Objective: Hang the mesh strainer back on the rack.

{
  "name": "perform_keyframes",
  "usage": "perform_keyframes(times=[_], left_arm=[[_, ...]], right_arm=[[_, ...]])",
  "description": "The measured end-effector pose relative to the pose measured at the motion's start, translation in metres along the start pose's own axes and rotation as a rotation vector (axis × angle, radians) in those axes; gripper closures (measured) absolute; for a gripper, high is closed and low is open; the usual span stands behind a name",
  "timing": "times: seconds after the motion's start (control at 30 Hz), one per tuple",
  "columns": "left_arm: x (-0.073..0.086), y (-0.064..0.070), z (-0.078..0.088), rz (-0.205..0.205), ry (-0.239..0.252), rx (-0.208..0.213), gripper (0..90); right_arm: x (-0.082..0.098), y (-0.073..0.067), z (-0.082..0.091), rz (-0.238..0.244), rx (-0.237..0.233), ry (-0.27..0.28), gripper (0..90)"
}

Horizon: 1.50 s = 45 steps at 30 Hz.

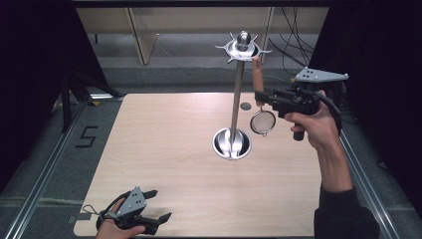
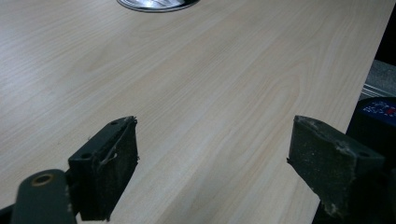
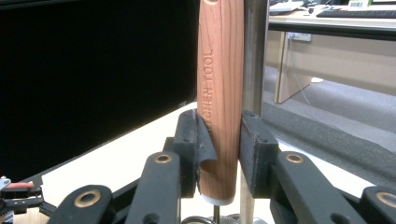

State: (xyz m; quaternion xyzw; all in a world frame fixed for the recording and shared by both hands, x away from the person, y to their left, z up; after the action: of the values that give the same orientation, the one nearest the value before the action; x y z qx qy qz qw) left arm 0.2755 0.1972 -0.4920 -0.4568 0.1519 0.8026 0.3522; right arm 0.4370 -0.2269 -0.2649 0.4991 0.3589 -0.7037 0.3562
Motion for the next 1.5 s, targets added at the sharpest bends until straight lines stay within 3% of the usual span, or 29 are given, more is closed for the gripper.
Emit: perform_keyframes(times=[0.07,0.1,0.17,0.2,0.27,0.3,0.33,0.37,0.7,0.97,1.0,1.1,1.13,1.2,1.27,1.5], left_arm=[[0.000,0.000,0.000,-0.003,0.000,0.001,15.3],[0.000,0.001,0.000,0.018,-0.006,0.000,15.3],[0.000,0.000,0.000,0.002,0.006,0.002,15.3],[0.001,0.002,0.000,0.023,-0.004,-0.001,15.3],[0.001,0.002,0.000,0.024,-0.002,-0.003,15.3],[0.000,0.000,-0.001,0.002,0.019,-0.001,15.3],[0.001,0.002,-0.001,0.031,0.013,-0.003,15.3],[0.001,0.002,0.000,0.025,-0.005,0.000,15.3],[0.001,0.001,0.000,0.017,0.005,-0.004,15.3],[0.001,0.002,0.000,0.019,-0.006,-0.006,15.3],[0.001,0.002,0.000,0.020,-0.001,-0.003,15.3],[0.001,0.002,0.000,0.019,0.004,-0.005,15.3],[0.001,0.002,0.000,0.017,-0.002,0.000,15.3],[0.001,0.001,0.000,0.016,0.003,-0.003,15.3],[0.001,0.002,0.000,0.022,0.004,-0.002,15.3],[0.001,0.002,-0.001,0.027,0.009,-0.001,15.3]], right_arm=[[0.001,0.001,-0.002,-0.010,-0.007,-0.004,71.4],[0.001,0.000,-0.002,-0.020,0.001,-0.008,71.4],[0.002,0.002,-0.004,-0.018,-0.006,-0.007,71.4],[0.002,0.002,-0.005,-0.015,-0.002,-0.008,71.4],[0.003,0.003,-0.006,-0.011,-0.003,-0.008,71.4],[0.003,0.003,-0.007,-0.018,-0.005,-0.003,71.3],[0.003,0.003,-0.007,-0.018,-0.005,-0.003,71.3],[0.004,0.003,-0.007,-0.018,-0.004,-0.003,71.3],[0.007,0.006,-0.011,-0.051,-0.004,0.008,69.6],[0.007,0.006,-0.013,-0.054,0.006,0.017,68.3],[0.007,0.007,-0.013,-0.034,0.007,0.023,67.8],[0.008,0.006,-0.014,-0.062,0.007,0.020,68.8],[0.008,0.007,-0.015,-0.042,0.007,0.034,68.9],[0.008,0.007,-0.015,-0.045,0.003,0.033,68.9],[0.008,0.005,-0.014,-0.065,0.009,0.024,67.9],[0.010,0.004,-0.008,-0.048,0.017,0.035,66.9]])
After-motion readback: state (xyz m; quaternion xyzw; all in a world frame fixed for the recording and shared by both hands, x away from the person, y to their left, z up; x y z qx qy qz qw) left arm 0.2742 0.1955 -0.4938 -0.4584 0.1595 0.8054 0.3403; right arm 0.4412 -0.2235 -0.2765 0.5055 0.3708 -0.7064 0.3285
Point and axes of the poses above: each handheld gripper's, and its own axes: z roughly backward along the jaws, x roughly out of its underside, y roughly to its right, the point moved 1 cm from there along -z, roughly forward along the jaws, and after that the axes turned 10 degrees about -x, right-handed, at the moved point
